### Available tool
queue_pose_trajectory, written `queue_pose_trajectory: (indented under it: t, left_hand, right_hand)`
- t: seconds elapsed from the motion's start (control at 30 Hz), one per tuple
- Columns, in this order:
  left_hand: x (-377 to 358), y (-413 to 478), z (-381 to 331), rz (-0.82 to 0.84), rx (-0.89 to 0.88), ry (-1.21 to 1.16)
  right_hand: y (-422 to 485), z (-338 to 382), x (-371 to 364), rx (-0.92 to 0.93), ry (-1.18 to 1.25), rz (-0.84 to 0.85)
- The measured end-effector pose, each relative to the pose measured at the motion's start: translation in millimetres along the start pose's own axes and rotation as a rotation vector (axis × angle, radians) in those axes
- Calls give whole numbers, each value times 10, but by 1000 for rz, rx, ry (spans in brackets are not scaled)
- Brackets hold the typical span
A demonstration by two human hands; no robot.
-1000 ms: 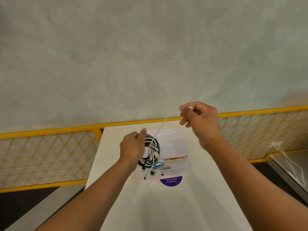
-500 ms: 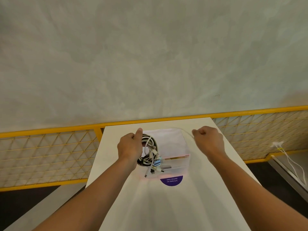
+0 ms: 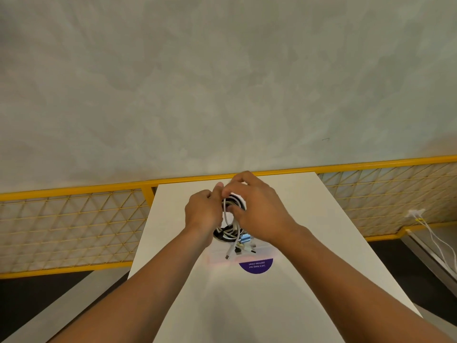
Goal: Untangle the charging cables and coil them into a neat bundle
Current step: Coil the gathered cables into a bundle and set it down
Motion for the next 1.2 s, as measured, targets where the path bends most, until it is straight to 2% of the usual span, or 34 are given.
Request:
queue_pose_trajectory:
  t: [0.17, 0.33, 0.53, 0.77, 0.87, 1.07, 1.13, 1.2]
  left_hand:
    - [-9, -26, 21, 40, -22, 10]
    - [3, -76, -33, 74, -59, 26]
    - [24, -97, -42, 76, -76, 53]
    - [85, -92, -71, 81, -46, 28]
    - [80, -93, -84, 57, -57, 14]
    - [25, -66, -37, -2, -86, -10]
    - [14, -88, -41, 5, -104, 8]
    - [9, -106, -34, 22, -124, 35]
  right_hand:
    - [27, -19, 35, 71, -140, -24]
    - [11, -60, 122, 69, -161, -65]
    - [14, -172, 293, -79, -92, -264]
    - [-58, -319, 338, -264, 4, -383]
    - [-70, -339, 348, -294, 68, -249]
    - [-55, -80, 407, -220, 87, 266]
    - [-39, -3, 386, -188, 131, 334]
    - [-9, 31, 390, -175, 235, 311]
Point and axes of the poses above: each hand's wrist, its own y-axis towards the middle knuckle, its own x-axis out of the back of the hand, z = x × y, the point moved 1 cm from there along y, towards the middle knuckle, and after that the axes turned 6 degrees about x, right-handed, at the moved point
